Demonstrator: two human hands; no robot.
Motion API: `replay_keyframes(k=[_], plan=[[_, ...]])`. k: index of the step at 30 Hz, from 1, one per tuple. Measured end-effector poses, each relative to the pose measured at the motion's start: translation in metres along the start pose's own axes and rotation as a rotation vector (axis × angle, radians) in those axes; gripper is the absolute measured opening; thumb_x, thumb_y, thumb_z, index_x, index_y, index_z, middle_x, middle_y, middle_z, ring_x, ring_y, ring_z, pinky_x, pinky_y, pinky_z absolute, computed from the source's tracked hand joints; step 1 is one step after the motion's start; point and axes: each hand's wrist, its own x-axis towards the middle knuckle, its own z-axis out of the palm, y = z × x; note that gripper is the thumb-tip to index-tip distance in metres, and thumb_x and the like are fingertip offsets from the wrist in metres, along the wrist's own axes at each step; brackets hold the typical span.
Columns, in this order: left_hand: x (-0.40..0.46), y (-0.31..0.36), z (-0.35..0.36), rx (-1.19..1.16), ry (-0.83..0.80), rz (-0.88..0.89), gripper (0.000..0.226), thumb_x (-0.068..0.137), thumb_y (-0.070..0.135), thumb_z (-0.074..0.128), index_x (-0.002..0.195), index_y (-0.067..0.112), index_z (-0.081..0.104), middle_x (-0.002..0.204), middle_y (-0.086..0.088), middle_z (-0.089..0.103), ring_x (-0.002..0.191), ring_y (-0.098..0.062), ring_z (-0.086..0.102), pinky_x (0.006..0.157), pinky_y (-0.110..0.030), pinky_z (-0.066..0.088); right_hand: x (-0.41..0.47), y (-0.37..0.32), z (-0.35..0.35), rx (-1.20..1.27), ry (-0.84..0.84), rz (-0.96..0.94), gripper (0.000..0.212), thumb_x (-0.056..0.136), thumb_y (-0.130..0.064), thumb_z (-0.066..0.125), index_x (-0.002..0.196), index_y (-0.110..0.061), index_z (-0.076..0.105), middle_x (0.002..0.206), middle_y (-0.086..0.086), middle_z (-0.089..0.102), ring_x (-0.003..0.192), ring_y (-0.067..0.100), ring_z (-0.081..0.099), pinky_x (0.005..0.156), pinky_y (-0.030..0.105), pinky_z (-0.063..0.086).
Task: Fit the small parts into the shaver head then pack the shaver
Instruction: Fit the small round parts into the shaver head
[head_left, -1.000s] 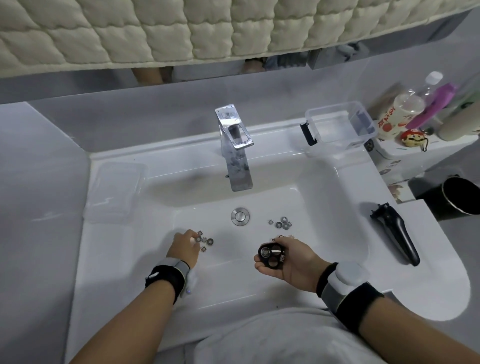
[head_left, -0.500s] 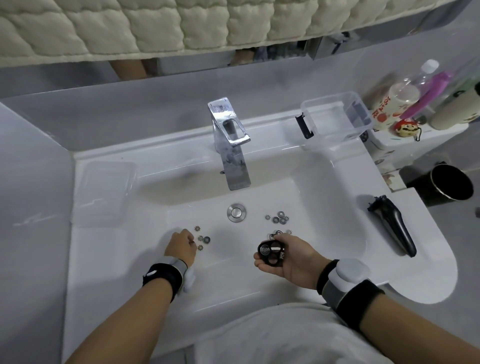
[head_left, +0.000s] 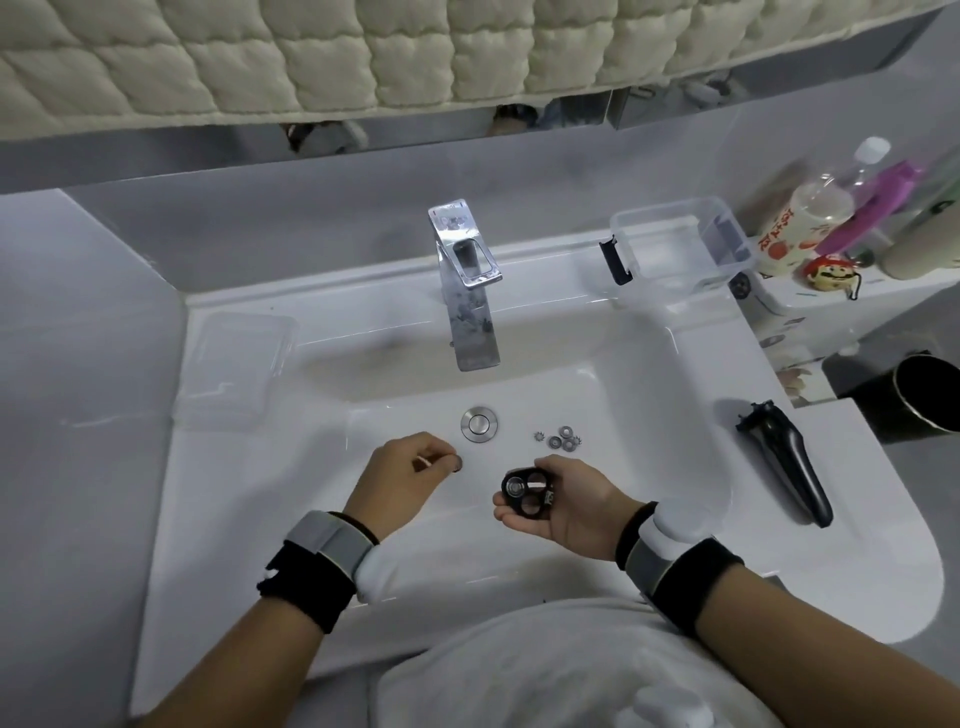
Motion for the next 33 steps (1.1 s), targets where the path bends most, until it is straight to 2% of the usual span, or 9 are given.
replay_keyframes(k=[3,6,10,16,22,24,26,29,33], plan=[[-0.011,0.031,0.009,-0.016,-0.037,0.086,0.003,0.081,0.035,0.071,0.080,0.036,0.074,0.086,0.014,0.070,0.078,-0.002,0.063,0.069,-0.010,0.045,-0.001,0.000,0.002,-0.060,-0.035,0.013,0.044,0.107,-0.028,0.033,0.115,0.008,0.058,0.099,0.029,0.068,0.087,0.041,0.068,0.078,0.044,0.062],[-0.015,0.047,0.024,0.032,-0.038,0.130,0.006,0.081,0.036,0.070,0.085,0.035,0.074,0.089,0.014,0.066,0.087,0.001,0.060,0.073,-0.013,0.044,-0.003,0.000,0.004,-0.115,-0.087,0.009,0.047,0.108,-0.027,0.031,0.110,0.008,0.062,0.092,0.026,0.070,0.086,0.040,0.069,0.085,0.044,0.060],[-0.015,0.056,0.041,0.034,-0.042,0.096,0.005,0.083,0.031,0.068,0.087,0.032,0.073,0.089,0.018,0.066,0.092,0.002,0.058,0.074,-0.015,0.042,-0.007,-0.001,0.006,-0.161,-0.142,-0.012,0.044,0.107,-0.023,0.030,0.113,0.003,0.065,0.078,0.016,0.073,0.077,0.033,0.074,0.081,0.041,0.063],[-0.016,0.057,0.052,-0.007,-0.025,0.025,0.007,0.081,0.021,0.067,0.085,0.026,0.065,0.082,0.013,0.069,0.069,0.007,0.061,0.062,-0.010,0.045,-0.007,0.000,0.006,-0.184,-0.172,-0.012,0.044,0.107,-0.025,0.030,0.123,-0.005,0.066,0.089,0.009,0.073,0.074,0.023,0.072,0.073,0.038,0.062],[-0.015,0.051,0.053,-0.141,-0.075,0.005,0.011,0.079,0.021,0.069,0.085,0.028,0.063,0.083,0.010,0.070,0.079,0.001,0.065,0.061,-0.015,0.052,-0.007,0.000,0.007,-0.216,-0.171,0.004,0.043,0.107,-0.025,0.031,0.120,-0.004,0.066,0.091,0.011,0.074,0.079,0.026,0.073,0.071,0.035,0.061],[-0.008,0.042,0.050,-0.301,-0.024,-0.066,0.010,0.080,0.020,0.071,0.086,0.027,0.067,0.084,0.010,0.071,0.081,0.000,0.065,0.067,-0.013,0.051,-0.006,-0.001,0.007,-0.196,-0.142,0.018,0.048,0.108,-0.028,0.027,0.119,0.003,0.063,0.095,0.020,0.072,0.081,0.031,0.071,0.068,0.034,0.061],[0.003,0.023,0.042,-0.335,0.126,-0.169,0.012,0.083,0.011,0.069,0.092,0.019,0.068,0.089,0.005,0.070,0.085,-0.010,0.064,0.080,-0.022,0.051,-0.005,-0.004,0.007,-0.169,-0.107,0.033,0.053,0.109,-0.031,0.026,0.114,0.008,0.061,0.099,0.024,0.070,0.082,0.033,0.070,0.067,0.034,0.061],[0.022,-0.023,0.031,-0.004,0.208,-0.309,0.020,0.085,0.010,0.063,0.105,0.013,0.068,0.103,-0.004,0.070,0.099,-0.023,0.064,0.094,-0.035,0.048,-0.003,-0.006,0.006,-0.138,-0.071,0.043,0.054,0.109,-0.032,0.026,0.112,0.009,0.060,0.101,0.025,0.069,0.084,0.033,0.069,0.068,0.035,0.061],[0.040,-0.072,0.025,0.613,0.090,-0.337,0.024,0.086,0.036,0.060,0.109,0.033,0.064,0.116,0.000,0.062,0.111,-0.026,0.056,0.092,-0.037,0.039,-0.002,-0.008,0.005,-0.112,-0.029,0.052,0.052,0.109,-0.032,0.028,0.121,0.010,0.057,0.103,0.027,0.067,0.086,0.036,0.067,0.072,0.037,0.059]])
